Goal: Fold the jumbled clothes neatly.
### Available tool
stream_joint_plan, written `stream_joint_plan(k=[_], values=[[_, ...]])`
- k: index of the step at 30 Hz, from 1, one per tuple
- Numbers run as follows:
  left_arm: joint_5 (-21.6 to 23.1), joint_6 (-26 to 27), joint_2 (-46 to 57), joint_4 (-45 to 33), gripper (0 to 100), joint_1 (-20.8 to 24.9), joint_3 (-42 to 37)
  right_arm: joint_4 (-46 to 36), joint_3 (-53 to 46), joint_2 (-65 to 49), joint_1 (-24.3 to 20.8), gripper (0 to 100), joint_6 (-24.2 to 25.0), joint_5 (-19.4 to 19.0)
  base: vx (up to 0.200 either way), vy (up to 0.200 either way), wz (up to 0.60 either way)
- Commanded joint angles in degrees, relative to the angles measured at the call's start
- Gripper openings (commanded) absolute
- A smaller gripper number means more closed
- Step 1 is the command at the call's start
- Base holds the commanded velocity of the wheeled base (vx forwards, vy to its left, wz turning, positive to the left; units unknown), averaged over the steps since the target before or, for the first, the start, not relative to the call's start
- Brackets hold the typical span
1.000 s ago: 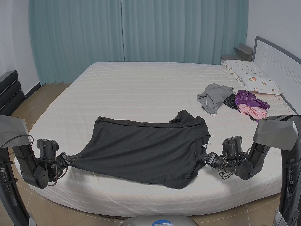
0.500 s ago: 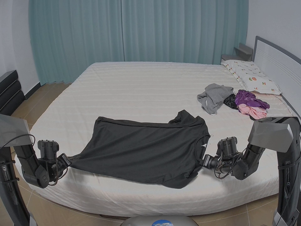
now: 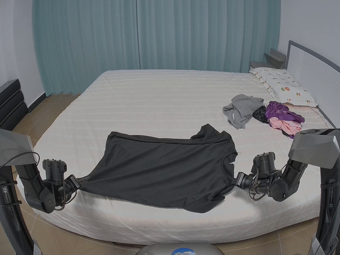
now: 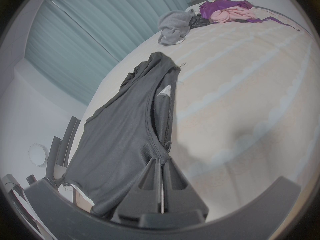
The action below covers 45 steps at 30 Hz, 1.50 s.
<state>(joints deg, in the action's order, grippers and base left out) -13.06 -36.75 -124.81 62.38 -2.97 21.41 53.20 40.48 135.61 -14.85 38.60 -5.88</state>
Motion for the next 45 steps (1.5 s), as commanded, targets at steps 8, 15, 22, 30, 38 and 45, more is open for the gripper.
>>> stream_joint_plan(k=[8, 15, 22, 30, 38, 45], values=[[0.0, 0.9, 0.8, -2.3, 0, 2.4, -2.9, -0.4, -10.5, -15.8, 8.3, 0, -4.9, -4.1, 0.0, 0.0, 0.0], [0.0, 1.4, 4.7, -10.0, 0, 4.0, -3.1, -1.0, -13.4, -20.3, 13.2, 0, -9.7, -6.3, 0.0, 0.0, 0.0], [1.6, 2.1, 8.8, -15.9, 0, 5.6, -3.8, -3.5, -9.8, -21.6, 16.0, 0, -10.6, -6.5, 0.0, 0.0, 0.0], [2.3, 1.8, 8.4, -15.5, 0, 5.6, -2.9, -5.2, -3.7, -14.8, 15.0, 0, -10.6, -7.0, 0.0, 0.0, 0.0], [2.9, -0.5, 4.7, -11.8, 0, 5.0, -1.0, -5.7, 6.4, -4.0, 12.0, 0, -10.0, -5.7, 0.0, 0.0, 0.0], [2.8, -3.3, 1.9, -7.7, 0, 5.0, 0.1, -5.7, 13.7, 2.7, 9.5, 100, -9.9, -3.5, 0.0, 0.0, 0.0]])
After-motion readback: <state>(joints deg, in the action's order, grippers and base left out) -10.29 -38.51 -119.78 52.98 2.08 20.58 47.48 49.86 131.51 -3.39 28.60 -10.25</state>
